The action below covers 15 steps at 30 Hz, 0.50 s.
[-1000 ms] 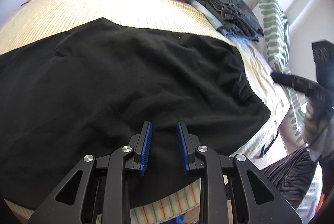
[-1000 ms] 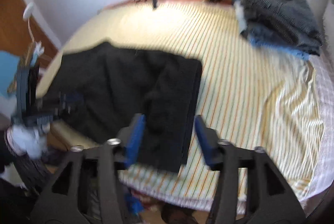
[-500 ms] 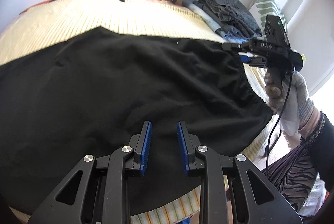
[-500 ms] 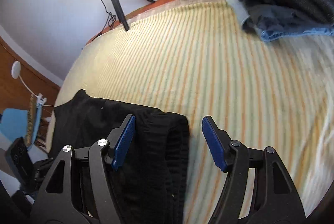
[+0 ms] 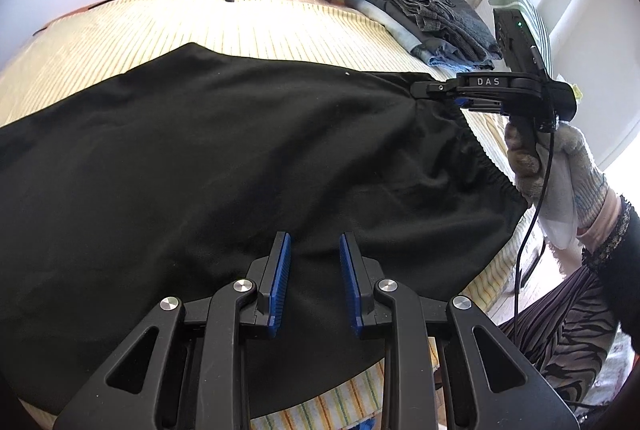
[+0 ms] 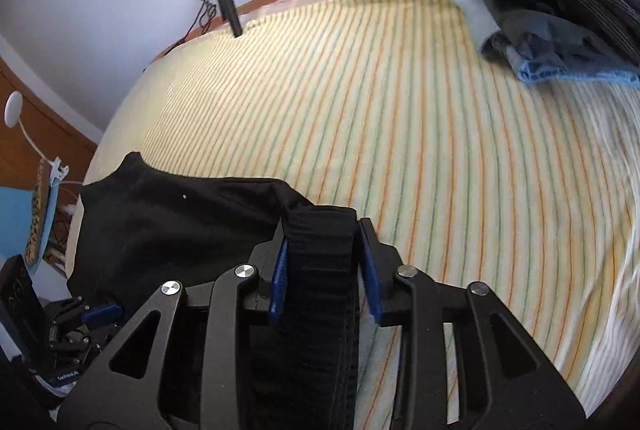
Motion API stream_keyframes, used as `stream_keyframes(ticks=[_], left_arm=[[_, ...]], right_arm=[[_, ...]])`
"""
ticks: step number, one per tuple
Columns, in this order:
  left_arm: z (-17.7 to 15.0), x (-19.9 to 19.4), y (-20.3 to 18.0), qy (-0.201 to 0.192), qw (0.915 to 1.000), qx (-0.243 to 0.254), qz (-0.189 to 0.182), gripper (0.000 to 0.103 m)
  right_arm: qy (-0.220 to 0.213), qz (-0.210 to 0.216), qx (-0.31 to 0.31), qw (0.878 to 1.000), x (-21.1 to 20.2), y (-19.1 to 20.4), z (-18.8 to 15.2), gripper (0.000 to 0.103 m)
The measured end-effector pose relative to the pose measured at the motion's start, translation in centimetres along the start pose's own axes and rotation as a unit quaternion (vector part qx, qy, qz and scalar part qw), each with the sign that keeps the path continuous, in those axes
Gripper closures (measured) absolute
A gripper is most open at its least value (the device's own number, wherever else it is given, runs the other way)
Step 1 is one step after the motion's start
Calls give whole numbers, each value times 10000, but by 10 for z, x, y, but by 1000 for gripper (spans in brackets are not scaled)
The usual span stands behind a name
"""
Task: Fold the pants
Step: 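Lay the cuff down on the folded pants and open the right gripper, then move both grippers toward the edges of the folded black pants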
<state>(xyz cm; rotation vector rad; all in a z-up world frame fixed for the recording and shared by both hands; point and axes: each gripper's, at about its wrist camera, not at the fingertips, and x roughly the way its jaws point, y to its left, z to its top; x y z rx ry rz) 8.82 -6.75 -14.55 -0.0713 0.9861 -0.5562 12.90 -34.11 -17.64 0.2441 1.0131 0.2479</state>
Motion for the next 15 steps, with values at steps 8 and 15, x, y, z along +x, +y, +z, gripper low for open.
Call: stream_keyframes(ticks=[8,15], left_arm=[[1,-8,-7,-73,9998,169,-77,80],[-2,-24,-68,-323,9916,1174,-443,59]], right_arm=[[-380,181,91,9991,-53,4,-10,59],[-667,144,323,9971,-103,-11,-43,59]])
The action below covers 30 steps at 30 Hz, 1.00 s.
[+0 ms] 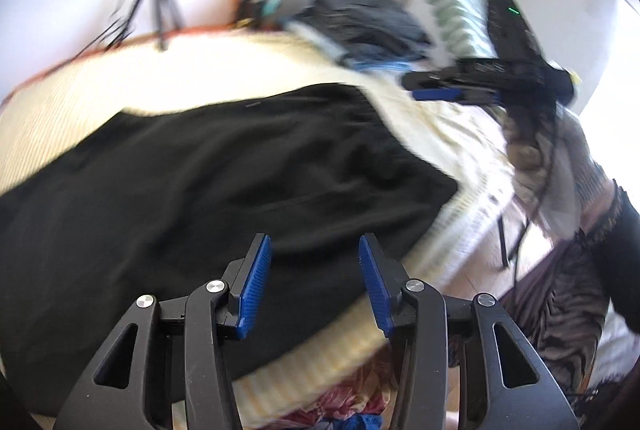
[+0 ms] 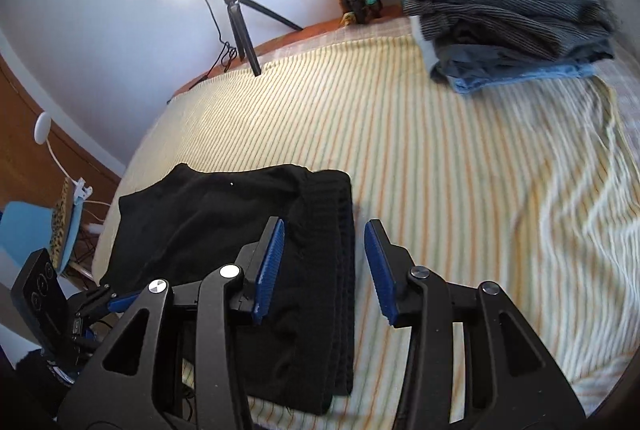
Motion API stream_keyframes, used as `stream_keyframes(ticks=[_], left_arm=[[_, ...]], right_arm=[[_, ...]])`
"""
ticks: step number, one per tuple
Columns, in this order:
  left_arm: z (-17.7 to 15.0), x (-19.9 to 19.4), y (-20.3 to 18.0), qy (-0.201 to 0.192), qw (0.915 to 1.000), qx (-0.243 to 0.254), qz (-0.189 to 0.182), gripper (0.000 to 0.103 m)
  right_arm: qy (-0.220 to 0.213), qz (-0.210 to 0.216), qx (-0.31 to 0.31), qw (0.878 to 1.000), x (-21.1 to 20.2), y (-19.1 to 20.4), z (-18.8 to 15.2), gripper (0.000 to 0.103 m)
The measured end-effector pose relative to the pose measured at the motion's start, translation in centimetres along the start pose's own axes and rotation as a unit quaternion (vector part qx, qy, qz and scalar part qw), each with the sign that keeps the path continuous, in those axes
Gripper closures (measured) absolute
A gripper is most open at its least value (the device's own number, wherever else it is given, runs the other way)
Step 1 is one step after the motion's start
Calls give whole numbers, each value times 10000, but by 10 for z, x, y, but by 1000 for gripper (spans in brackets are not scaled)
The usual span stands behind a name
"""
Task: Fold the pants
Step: 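Move both grippers toward the edges of the folded black pants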
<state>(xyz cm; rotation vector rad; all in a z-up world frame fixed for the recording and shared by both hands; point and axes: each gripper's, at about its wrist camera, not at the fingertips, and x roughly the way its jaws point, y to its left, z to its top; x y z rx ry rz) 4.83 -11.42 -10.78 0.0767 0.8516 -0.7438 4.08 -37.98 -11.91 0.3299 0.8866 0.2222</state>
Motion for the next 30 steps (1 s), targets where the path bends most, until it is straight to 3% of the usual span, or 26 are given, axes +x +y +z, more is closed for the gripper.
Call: stream_keyframes(ticks=[7,11,17,21,26,30], left_arm=[[17,28,-74,139,9938,1068,-274,59],[23,61,-109,481,9859,1554,-402,59],[32,103,-114,941,9858,1339,-373,59],[41,111,-106,901,9895,1110,-209,60],[38,125,-117,990,9835,1509,122,60],[40,129,-120,892,9849,1455,295,60]], right_arm=[[-209,-73,324,9992,-22,-22,-1,59],[-336,-80,408,9986,-33,-32,5,59],[-350,-108,376,9986,-35,-38,12,59],[-359,-42,362,9987,-35,-39,15,59],[-488,40,297,9984,-44,-34,19,59],[-474,211,457,9976,-44,-39,21,59]])
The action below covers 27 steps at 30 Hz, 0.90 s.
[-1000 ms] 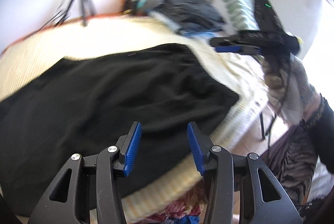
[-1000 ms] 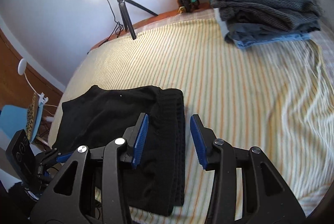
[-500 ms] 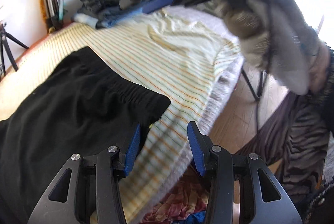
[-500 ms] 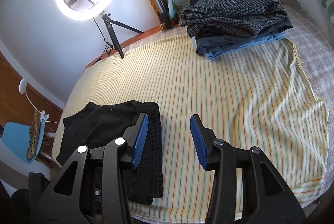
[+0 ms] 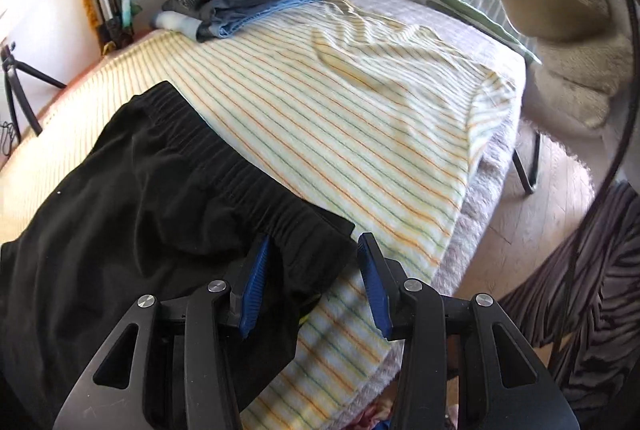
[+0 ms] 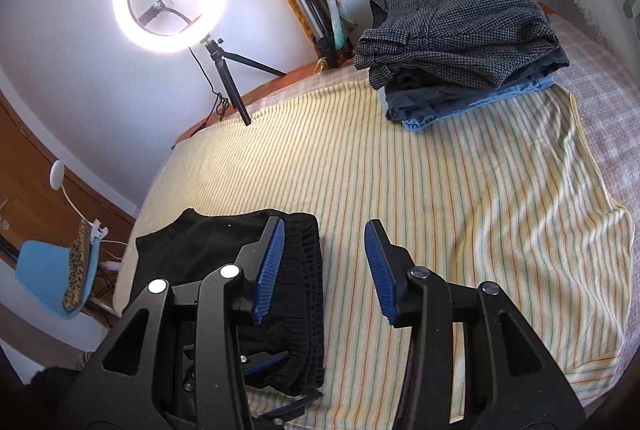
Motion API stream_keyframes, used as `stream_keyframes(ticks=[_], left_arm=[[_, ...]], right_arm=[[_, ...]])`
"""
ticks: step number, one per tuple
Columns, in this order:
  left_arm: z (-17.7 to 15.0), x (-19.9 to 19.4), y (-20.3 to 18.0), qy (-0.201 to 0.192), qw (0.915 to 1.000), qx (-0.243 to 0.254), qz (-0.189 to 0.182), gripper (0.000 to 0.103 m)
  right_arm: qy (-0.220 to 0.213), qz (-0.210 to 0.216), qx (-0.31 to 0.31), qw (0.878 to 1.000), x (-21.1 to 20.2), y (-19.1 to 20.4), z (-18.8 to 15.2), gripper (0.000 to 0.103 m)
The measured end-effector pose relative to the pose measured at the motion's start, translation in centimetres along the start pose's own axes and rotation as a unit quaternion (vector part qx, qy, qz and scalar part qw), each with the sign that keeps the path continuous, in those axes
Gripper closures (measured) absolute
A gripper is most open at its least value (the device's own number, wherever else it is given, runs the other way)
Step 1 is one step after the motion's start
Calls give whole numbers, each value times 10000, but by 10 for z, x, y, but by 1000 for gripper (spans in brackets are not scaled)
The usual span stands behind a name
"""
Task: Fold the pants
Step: 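Move both grippers toward the edges of the folded black pants, then grasp the pants waistband with the left gripper while the right gripper grasps the other edge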
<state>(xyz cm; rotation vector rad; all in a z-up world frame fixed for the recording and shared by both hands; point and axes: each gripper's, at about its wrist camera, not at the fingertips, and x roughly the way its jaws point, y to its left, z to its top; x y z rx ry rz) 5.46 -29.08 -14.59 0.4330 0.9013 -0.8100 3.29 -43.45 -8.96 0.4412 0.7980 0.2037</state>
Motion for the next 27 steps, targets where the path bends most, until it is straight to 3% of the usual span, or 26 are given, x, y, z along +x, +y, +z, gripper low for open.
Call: stream_keyframes(ticks=[1,4,7,8,14,23,27], left_arm=[[1,2,1,-23,10000,-41,4,60],[-1,-1,11,-212,9994,-266,-76,75],[-1,-6,35,-375,9934,-945,-524,88],[-1,-8,40,-444,9910,-1117,-596,89],[-4,-31,57,-909,9778,-1677,-874,90],[-6,-48,73,-1266,9631,-2107,-1097,90],[-2,-53,77,-1341,9617,-2106,-1129,90]], right_arm=[[31,47,49,10000,2,-1,0,59],[162,137,143,9997,11,-3,-2,57],[268,178,239,9992,21,-7,-3,39],[335,255,311,9986,26,-9,-3,38],[834,668,924,9900,66,-25,-7,36],[1545,955,1011,9782,119,-18,-15,36],[1725,1176,1150,9712,129,-16,-18,36]])
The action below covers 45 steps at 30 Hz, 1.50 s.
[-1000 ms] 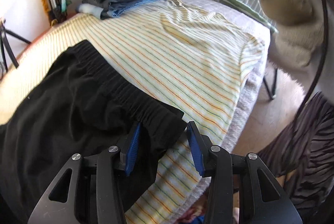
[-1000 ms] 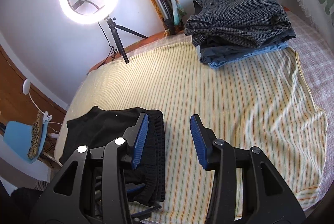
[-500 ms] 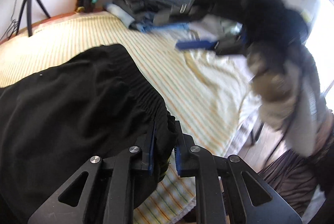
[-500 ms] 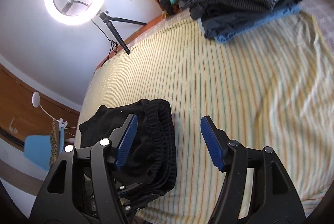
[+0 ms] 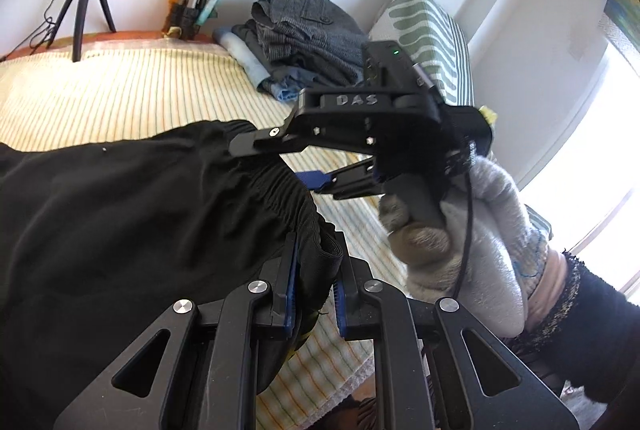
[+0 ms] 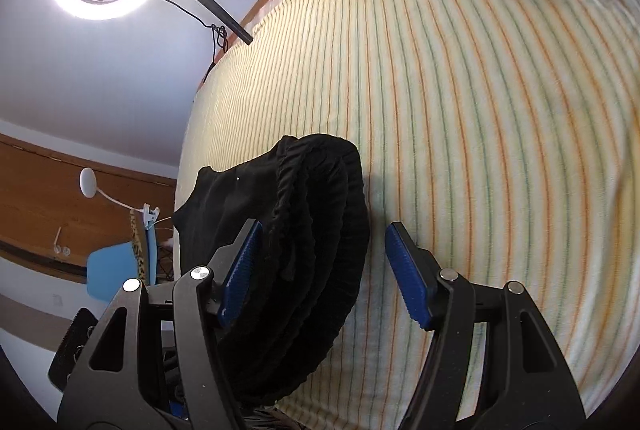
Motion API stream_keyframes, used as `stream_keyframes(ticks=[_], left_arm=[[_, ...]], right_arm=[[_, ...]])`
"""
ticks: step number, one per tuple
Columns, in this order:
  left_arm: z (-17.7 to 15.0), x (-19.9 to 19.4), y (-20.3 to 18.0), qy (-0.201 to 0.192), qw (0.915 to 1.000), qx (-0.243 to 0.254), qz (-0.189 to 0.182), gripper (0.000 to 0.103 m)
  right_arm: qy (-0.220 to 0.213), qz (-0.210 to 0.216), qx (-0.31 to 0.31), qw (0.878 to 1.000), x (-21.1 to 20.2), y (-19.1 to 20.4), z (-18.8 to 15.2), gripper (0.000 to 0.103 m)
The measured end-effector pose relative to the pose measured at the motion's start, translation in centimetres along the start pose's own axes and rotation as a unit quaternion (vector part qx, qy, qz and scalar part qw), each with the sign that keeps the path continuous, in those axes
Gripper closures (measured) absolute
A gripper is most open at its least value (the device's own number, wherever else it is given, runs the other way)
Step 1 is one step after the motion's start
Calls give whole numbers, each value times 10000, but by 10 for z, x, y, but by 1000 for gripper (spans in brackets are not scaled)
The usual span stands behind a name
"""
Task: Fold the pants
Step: 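Grasp the pants waistband with the left gripper while the right gripper grasps the other edge, then lift the folded pants off the sheet with both grippers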
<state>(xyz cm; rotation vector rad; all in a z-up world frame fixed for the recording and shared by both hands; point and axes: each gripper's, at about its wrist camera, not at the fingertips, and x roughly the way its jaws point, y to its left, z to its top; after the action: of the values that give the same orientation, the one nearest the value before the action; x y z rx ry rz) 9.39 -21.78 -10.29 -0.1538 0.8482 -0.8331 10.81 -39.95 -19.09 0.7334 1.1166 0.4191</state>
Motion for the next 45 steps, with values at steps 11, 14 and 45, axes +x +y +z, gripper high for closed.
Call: stream_keyframes(ticks=[11,14,45], left_arm=[[-12,6,-12,74,9994,314,116,90],[-12,5,-11,1,9997,231,65,90],[-56,-174,91,-1337,9828,-876,925,90]], right_arm=[[-255,312,202,9990,-2,10,1,82],[-415,235,20,9989,-10,21,-1,85],[-381,42,-1614,9862,71,236,-43,86]])
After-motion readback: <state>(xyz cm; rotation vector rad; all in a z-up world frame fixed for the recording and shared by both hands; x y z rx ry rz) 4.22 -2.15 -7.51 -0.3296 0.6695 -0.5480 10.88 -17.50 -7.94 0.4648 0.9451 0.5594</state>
